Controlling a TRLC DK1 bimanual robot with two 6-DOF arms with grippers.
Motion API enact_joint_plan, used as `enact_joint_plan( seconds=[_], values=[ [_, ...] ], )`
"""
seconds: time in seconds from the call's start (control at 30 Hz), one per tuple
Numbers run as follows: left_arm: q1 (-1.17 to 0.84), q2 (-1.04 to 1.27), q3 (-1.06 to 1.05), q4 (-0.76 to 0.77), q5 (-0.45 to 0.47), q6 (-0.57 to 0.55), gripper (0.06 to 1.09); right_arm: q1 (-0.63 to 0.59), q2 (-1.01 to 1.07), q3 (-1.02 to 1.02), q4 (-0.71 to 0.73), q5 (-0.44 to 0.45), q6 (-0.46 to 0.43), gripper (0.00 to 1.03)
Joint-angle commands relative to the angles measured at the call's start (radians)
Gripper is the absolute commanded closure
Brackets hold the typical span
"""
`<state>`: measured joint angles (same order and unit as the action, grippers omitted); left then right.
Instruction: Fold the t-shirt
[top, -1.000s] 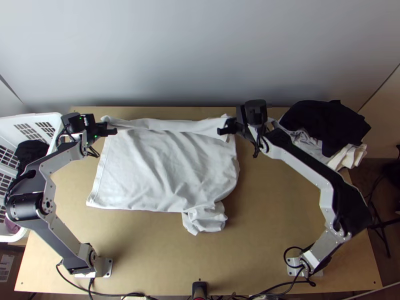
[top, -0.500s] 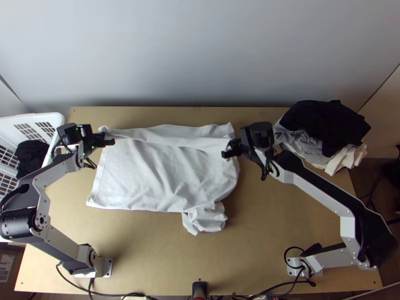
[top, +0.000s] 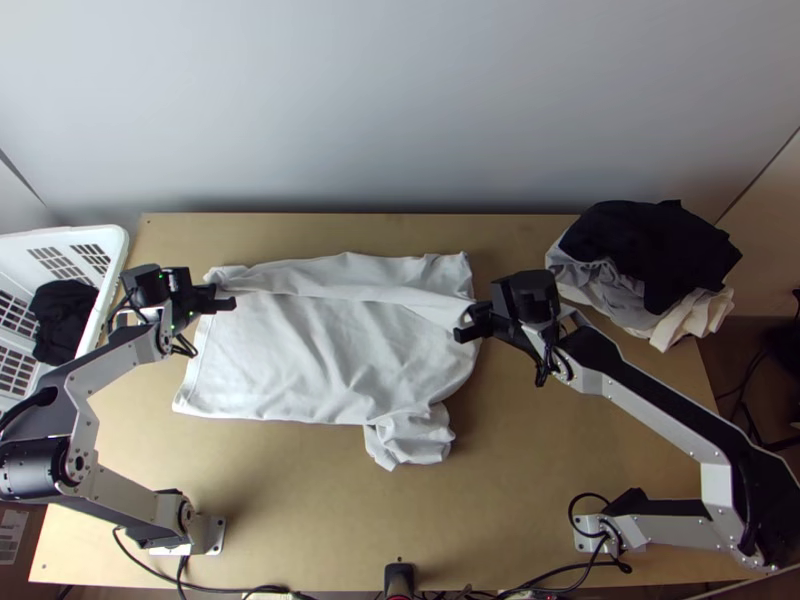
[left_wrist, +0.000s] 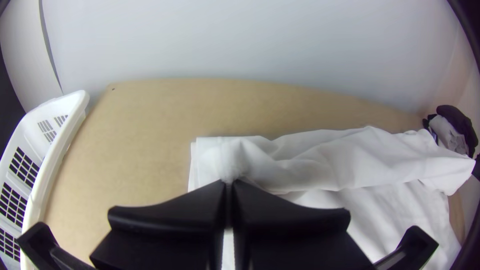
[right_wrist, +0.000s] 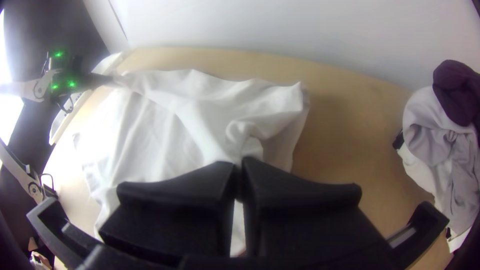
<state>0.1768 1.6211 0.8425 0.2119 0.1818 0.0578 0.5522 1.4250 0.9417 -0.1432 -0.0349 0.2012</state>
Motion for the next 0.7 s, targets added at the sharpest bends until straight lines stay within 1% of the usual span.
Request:
enact_joint_plan(
  seconds=[0.0,0.33,0.67],
  values=[
    [0.009,-0.021,-0.039,0.000,-0.005,0.016,1.05,-0.003,-0.040,-0.058,0.001,0.001,-0.008,1.00],
    [0.056,-0.040,-0.083,0.004,-0.005,0.039,1.05,0.006,-0.097,-0.129,0.001,0.000,-0.023,1.00],
    [0.064,0.017,-0.074,0.030,-0.010,0.050,1.05,0.020,-0.117,-0.176,-0.016,-0.023,-0.042,1.00]
  ],
)
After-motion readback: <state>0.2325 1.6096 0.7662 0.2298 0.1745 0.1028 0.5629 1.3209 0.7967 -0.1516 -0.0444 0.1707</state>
